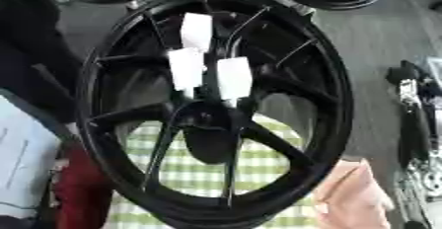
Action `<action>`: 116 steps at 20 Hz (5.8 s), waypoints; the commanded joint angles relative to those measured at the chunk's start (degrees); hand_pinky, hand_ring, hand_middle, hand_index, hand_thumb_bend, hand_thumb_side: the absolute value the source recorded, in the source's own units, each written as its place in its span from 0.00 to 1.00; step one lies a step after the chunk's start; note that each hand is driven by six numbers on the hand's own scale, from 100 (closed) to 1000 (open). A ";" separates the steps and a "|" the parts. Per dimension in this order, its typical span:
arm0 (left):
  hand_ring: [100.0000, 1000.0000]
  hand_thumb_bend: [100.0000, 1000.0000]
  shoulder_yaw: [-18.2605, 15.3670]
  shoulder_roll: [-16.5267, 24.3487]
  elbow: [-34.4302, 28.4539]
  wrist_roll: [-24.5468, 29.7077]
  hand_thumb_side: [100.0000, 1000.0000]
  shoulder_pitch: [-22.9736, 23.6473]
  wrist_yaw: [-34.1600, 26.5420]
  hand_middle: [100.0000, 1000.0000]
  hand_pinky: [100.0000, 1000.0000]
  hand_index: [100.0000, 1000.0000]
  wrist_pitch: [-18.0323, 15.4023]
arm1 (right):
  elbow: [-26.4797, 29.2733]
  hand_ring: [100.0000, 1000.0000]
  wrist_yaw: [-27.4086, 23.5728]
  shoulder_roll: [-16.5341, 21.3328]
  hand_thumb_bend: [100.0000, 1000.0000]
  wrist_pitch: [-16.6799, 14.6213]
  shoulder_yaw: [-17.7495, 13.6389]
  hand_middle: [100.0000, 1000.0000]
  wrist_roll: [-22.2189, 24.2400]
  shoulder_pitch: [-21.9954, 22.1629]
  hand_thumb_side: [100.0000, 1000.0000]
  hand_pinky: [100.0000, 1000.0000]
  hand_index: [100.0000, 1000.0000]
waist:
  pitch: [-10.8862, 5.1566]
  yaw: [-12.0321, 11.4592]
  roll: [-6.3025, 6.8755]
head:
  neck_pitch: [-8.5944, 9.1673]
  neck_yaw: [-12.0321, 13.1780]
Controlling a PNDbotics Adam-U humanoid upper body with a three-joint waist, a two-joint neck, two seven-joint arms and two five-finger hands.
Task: Pull the pin out of the wheel hub.
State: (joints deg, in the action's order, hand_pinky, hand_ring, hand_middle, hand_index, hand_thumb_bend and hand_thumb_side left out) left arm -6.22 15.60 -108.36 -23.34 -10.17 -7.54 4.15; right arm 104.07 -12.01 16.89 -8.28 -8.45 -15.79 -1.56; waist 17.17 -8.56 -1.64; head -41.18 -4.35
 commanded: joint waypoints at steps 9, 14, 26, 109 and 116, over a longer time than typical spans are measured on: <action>0.89 0.08 1.64 5.83 -3.09 3.32 0.83 -2.77 -2.84 0.92 0.52 0.72 1.21 | 0.64 0.79 0.11 0.73 0.00 1.22 -0.32 0.64 -0.46 -0.25 0.61 1.00 0.78 | -0.69 0.20 0.30 | 0.26 0.12; 0.88 0.00 6.71 20.40 -6.03 11.01 0.82 -8.14 -4.08 0.90 0.53 0.73 5.11 | 0.55 0.78 -0.08 1.40 0.00 1.56 0.00 0.64 -0.45 0.34 0.61 1.00 0.78 | -1.40 0.46 1.08 | -0.39 0.30; 0.86 0.00 24.59 49.87 -6.23 44.24 0.90 -29.08 -3.72 0.88 0.65 0.80 14.18 | 0.42 0.77 -0.09 2.80 0.00 2.67 0.92 0.62 -0.38 1.72 0.61 1.00 0.77 | -2.79 1.31 2.13 | -1.58 -0.65; 0.63 0.22 49.33 25.25 1.75 75.29 0.35 -59.23 26.62 0.67 0.59 0.81 38.40 | -1.88 0.75 0.56 0.65 0.00 4.49 2.27 0.60 -0.61 1.73 0.67 1.00 0.77 | -1.72 -0.62 1.54 | -2.24 -1.09; 0.58 0.24 49.29 24.63 3.89 74.12 0.50 -58.30 27.59 0.62 0.55 0.78 39.50 | -1.95 0.75 0.73 0.31 0.00 4.58 2.36 0.60 -0.56 1.63 0.67 1.00 0.77 | -1.43 -0.63 1.39 | -2.09 -0.96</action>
State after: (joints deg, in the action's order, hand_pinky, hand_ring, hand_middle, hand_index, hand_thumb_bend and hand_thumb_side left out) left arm 43.65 39.73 -104.58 39.20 -67.75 19.74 31.51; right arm 101.58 -11.74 16.81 -3.79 -5.95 -16.38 0.48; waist 16.45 -9.20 -0.19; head -43.71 -5.53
